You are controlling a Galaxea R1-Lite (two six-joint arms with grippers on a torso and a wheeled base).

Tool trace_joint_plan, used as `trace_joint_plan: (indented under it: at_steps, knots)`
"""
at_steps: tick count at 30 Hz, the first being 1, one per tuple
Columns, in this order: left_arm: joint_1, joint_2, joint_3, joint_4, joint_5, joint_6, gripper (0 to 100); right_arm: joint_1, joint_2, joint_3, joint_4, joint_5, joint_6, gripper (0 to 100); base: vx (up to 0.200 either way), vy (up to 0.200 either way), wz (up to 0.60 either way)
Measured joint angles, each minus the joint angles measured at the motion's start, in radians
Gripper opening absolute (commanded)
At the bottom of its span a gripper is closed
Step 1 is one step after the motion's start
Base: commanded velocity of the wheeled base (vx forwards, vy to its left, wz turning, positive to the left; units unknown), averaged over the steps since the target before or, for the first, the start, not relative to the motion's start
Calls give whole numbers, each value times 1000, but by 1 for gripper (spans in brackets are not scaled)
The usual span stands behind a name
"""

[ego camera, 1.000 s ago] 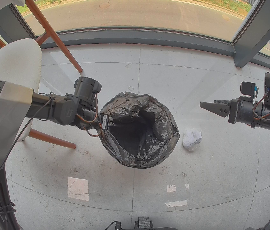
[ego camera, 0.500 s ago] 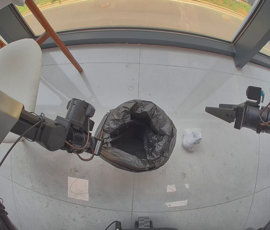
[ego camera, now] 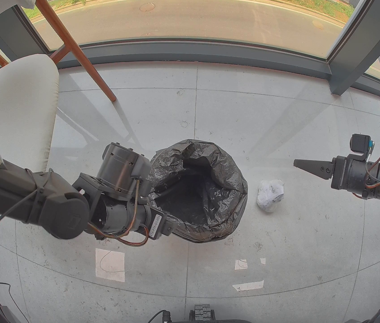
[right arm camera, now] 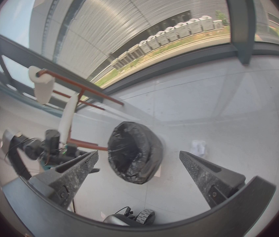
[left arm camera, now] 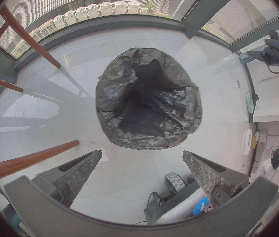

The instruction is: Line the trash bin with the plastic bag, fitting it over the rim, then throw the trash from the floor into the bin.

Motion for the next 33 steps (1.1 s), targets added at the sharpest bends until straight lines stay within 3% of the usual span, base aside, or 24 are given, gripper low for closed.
trace_joint_plan:
  at_steps: [4, 9, 14, 17, 20, 28, 33]
  knots:
    - [-20, -37, 12, -2, -3, -26, 100, -66, 5, 21, -8, -20, 9, 100, 0, 0, 0]
    - [4, -115, 33, -3, -34, -57, 100, -234, 18, 64, -18, 5, -6, 100, 0, 0, 0]
    - [53, -198, 48, -24, -72, -72, 100, -347, 53, 123, -23, 37, -136, 100, 0, 0, 0]
    - [84, -234, 55, -113, -81, -76, 100, -367, 96, 153, -33, 47, -216, 100, 0, 0, 0]
    - [103, -255, 68, -170, -86, -81, 100, -368, 152, 156, -88, 50, -226, 100, 0, 0, 0]
    - [122, -307, 103, -213, -101, -154, 100, -337, 327, 68, -302, 45, -201, 100, -150, 0, 0]
    - [145, -345, 141, -218, -121, -171, 100, -295, 422, -18, -351, 38, -155, 100, -200, 0, 0]
